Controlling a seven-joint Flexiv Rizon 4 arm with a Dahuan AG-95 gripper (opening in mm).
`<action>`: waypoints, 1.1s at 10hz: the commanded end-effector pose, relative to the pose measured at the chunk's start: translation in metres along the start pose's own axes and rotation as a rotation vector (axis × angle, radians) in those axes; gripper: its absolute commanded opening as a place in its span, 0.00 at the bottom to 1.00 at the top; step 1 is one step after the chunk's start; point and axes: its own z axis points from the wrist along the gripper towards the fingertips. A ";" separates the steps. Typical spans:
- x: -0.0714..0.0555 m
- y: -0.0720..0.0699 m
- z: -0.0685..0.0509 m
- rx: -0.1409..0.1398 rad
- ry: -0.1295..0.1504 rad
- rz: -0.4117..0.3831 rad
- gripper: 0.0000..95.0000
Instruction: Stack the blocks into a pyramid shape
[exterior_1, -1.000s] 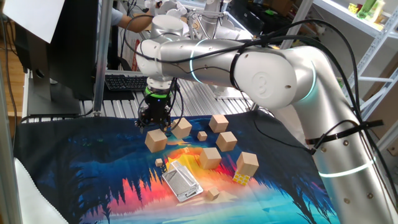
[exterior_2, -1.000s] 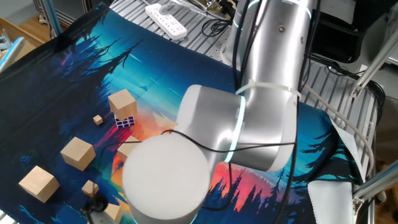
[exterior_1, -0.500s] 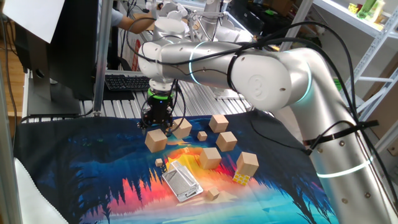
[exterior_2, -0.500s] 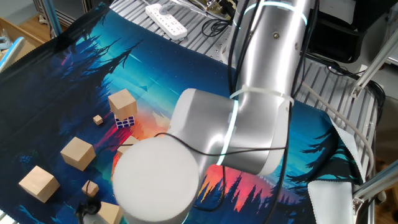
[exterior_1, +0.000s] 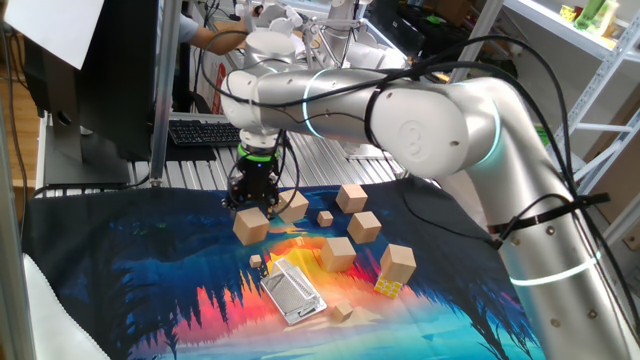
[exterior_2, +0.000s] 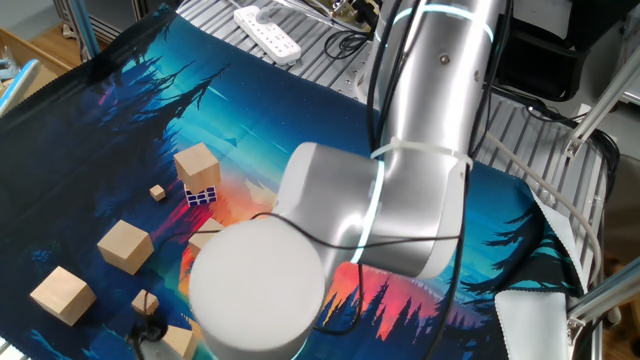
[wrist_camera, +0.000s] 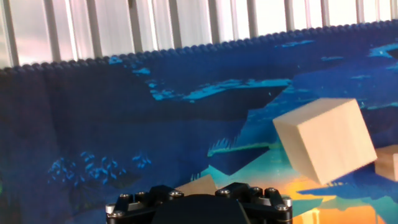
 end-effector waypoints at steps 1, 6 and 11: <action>0.006 -0.001 -0.003 -0.021 0.001 -0.007 0.80; 0.012 0.004 -0.005 -0.019 -0.008 0.024 0.80; 0.014 0.003 -0.006 -0.017 -0.010 0.021 0.80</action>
